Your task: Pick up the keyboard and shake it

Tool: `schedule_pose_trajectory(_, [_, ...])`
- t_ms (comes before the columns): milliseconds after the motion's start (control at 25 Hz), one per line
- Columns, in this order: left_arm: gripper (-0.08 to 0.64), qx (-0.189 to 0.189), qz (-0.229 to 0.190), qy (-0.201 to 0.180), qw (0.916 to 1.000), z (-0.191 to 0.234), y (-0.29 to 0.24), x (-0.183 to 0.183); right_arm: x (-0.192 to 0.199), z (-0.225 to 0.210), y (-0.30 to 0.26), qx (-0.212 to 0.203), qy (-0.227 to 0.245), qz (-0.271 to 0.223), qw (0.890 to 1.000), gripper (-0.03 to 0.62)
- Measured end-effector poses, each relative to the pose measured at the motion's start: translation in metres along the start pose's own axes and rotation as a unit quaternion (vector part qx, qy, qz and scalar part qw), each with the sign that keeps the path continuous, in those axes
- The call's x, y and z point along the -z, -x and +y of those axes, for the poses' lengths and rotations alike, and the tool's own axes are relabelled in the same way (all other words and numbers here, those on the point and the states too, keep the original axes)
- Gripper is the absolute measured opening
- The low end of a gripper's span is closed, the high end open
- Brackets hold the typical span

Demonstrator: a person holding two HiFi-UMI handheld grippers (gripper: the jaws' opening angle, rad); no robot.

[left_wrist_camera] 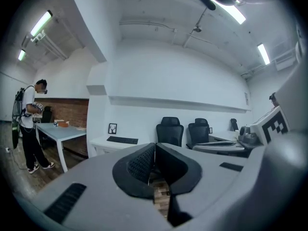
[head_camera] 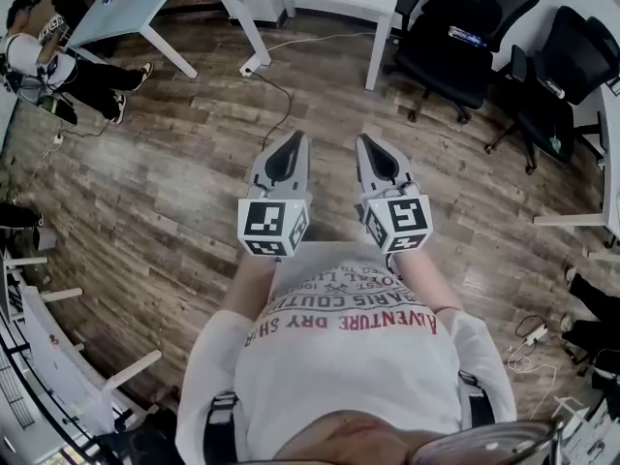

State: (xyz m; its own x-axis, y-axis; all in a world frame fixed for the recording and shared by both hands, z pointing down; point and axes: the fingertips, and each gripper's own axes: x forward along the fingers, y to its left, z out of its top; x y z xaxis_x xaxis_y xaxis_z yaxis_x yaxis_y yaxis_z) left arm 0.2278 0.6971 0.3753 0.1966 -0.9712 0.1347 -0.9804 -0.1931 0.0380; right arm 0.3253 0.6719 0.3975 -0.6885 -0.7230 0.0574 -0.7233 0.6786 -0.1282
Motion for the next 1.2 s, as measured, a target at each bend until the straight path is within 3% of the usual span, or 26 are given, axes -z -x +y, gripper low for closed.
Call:
schedule_pose_trajectory(240, [0.029, -0.020, 0.002, 0.018, 0.9996, 0.059, -0.025, 0.008, 0.005, -0.002, -0.041, 0.006, -0.025, -0.003, 1.000, 0.023])
schedule_pose_trajectory(400, [0.031, 0.003, 0.010, 0.028, 0.9996, 0.098, -0.056, 0.012, 0.008, -0.009, -0.087, 0.031, -0.037, 0.008, 0.999, 0.023])
schedule_pose_trajectory(840, [0.029, 0.052, 0.018, 0.044, 0.9975, 0.265, -0.174, -0.009, 0.001, -0.005, -0.271, 0.084, -0.043, 0.027, 0.995, 0.024])
schedule_pose_trajectory(1000, [0.030, 0.057, 0.021, 0.038, 0.9974, 0.327, -0.211, -0.014, 0.001, -0.006, -0.337, 0.103, -0.041, 0.035, 0.993, 0.025])
schedule_pose_trajectory(1200, [0.029, 0.055, 0.034, 0.056, 0.9964, 0.380, -0.255, -0.009, 0.006, -0.018, -0.400, 0.114, -0.048, 0.052, 0.991, 0.025])
